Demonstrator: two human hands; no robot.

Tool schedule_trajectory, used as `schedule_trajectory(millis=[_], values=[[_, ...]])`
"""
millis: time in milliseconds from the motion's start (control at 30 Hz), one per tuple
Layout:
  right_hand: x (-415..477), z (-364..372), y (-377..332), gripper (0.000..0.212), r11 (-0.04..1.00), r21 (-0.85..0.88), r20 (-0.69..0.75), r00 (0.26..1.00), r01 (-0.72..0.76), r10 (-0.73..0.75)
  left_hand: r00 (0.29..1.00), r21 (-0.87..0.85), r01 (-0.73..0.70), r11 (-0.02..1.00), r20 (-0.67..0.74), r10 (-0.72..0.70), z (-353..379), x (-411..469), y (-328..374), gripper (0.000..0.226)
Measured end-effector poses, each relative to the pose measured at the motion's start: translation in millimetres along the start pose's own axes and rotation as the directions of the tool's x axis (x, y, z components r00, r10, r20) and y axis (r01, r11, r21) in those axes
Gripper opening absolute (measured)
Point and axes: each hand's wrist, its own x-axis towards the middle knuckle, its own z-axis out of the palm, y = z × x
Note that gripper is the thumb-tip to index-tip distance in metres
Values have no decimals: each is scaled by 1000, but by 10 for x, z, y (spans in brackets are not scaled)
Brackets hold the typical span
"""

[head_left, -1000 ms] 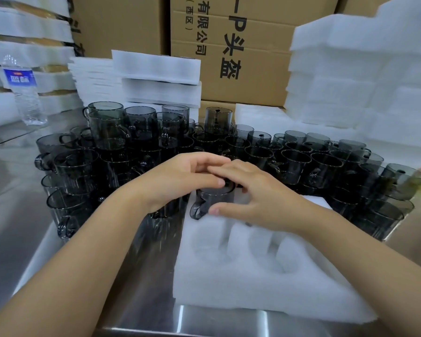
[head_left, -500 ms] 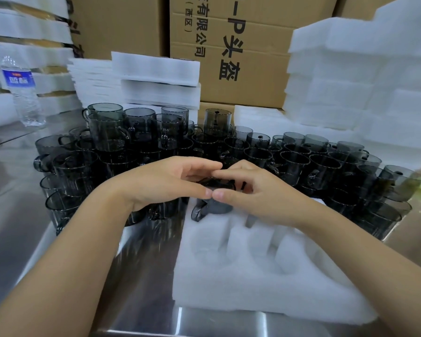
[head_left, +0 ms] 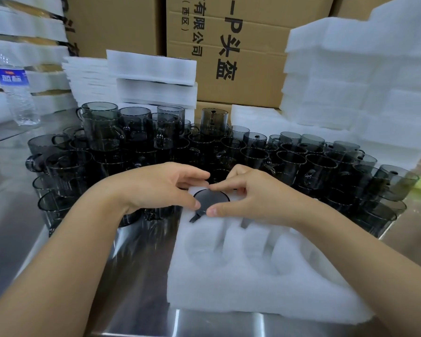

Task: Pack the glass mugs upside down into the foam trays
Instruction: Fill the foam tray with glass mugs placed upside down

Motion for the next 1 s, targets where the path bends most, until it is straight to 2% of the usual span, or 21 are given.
schedule_trajectory(millis=[200,267,333,400,433,500,567,800,1000], values=[[-41,17,-2,53,992,-122,-16,1000,15,-17,1000,27,-20,999,-15,21,15,-13,25,54],[-46,30,-8,34,992,-109,-187,979,56,-76,999,8,-34,999,-5,34,14,-10,18,49],[-20,-11,21,23,995,-91,-474,876,51,-88,999,-4,-32,999,-8,32,7,-10,6,45],[11,-82,71,16,981,-178,-638,768,-74,-58,1000,-20,-27,999,-9,27,0,-13,-8,43],[21,-106,110,18,957,-239,-651,758,-165,-32,1000,-22,-28,999,-7,28,-4,-15,-12,43],[29,-119,193,30,889,-331,-612,789,-315,52,1000,-22,-30,999,-5,30,-7,-18,-14,43],[29,-112,235,36,851,-373,-578,810,-370,99,999,-24,-30,999,-9,30,-8,-20,-15,43],[25,-113,220,14,874,-385,-587,809,-295,14,999,-32,-33,999,-22,33,-5,-19,-5,41],[12,-106,142,10,956,-263,-693,715,-128,-94,997,-6,-65,998,-45,65,-16,-20,-1,50]])
